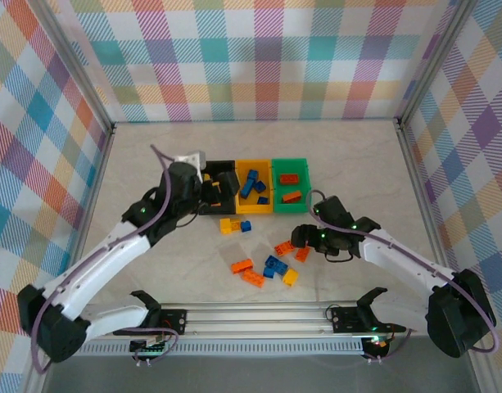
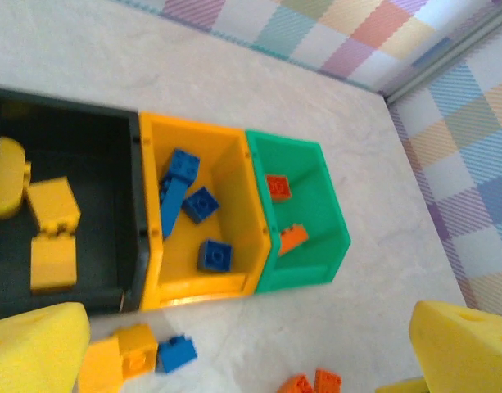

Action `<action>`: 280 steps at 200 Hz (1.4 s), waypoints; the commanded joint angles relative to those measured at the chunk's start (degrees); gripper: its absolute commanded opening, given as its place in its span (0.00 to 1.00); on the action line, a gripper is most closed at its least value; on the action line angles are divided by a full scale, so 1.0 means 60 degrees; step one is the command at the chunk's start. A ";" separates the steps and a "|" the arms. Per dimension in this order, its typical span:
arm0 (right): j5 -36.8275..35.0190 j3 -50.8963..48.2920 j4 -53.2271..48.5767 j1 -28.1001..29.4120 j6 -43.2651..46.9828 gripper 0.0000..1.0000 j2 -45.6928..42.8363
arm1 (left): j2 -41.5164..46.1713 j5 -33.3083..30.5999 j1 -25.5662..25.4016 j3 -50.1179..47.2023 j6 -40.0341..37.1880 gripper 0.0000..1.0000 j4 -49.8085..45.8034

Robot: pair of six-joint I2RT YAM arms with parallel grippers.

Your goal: Sort the legos into containers by color

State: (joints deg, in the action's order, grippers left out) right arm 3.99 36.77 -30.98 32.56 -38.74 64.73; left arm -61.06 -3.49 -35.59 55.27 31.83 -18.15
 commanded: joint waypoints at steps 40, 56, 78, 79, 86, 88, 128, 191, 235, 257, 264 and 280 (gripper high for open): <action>-0.0931 -0.0027 -0.0588 0.0463 -0.0764 0.68 0.0411 | 0.1454 0.0295 -0.0143 -0.2277 0.0592 1.00 0.0115; -0.1112 0.0174 -0.0762 0.0752 -0.0763 0.67 0.0799 | 0.1647 0.0296 -0.0153 -0.2631 0.0594 1.00 0.0235; -0.1380 0.0373 -0.0864 0.1063 -0.0844 0.66 0.1356 | 0.1697 0.0106 -0.0150 -0.2859 0.0588 1.00 0.0104; -0.1396 0.0381 -0.0861 0.1085 -0.0849 0.66 0.1378 | 0.1696 0.0102 -0.0148 -0.2863 0.0586 1.00 0.0093; -0.1501 0.0428 -0.0836 0.1174 -0.0874 0.66 0.1487 | 0.1700 0.0105 -0.0157 -0.2922 0.0556 1.00 0.0117; -0.1537 0.0440 -0.0822 0.1201 -0.0880 0.66 0.1527 | 0.1689 0.0107 -0.0153 -0.2937 0.0554 1.00 0.0112; -0.1818 0.0687 -0.0681 0.1480 -0.0898 0.66 0.1971 | 0.1762 0.0142 -0.0151 -0.3176 0.0508 1.00 0.0199; -0.2342 0.1241 -0.1170 0.1737 -0.0751 0.66 0.3011 | 0.1884 -0.0031 -0.0158 -0.3350 0.0403 1.00 0.0147; -0.2643 0.1440 -0.1504 0.1726 -0.0847 0.60 0.3474 | 0.2031 -0.0214 -0.0151 -0.3395 0.0389 1.00 0.0136; -0.2793 0.1494 -0.1586 0.1722 -0.0919 0.57 0.3479 | 0.2065 -0.0250 -0.0155 -0.3395 0.0392 1.00 0.0075; -0.2726 0.1508 -0.1526 0.1721 -0.0885 0.57 0.3479 | 0.2062 -0.0268 -0.0149 -0.3410 0.0370 1.00 0.0051; -0.2577 0.1618 -0.1431 0.1705 -0.0874 0.62 0.3687 | 0.2049 -0.0286 -0.0153 -0.3433 0.0376 1.00 -0.0004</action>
State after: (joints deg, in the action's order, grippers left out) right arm -10.74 45.04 -37.63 42.74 -43.18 84.84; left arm -49.52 -4.12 -36.14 35.75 34.94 -17.85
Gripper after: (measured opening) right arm 0.595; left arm 0.999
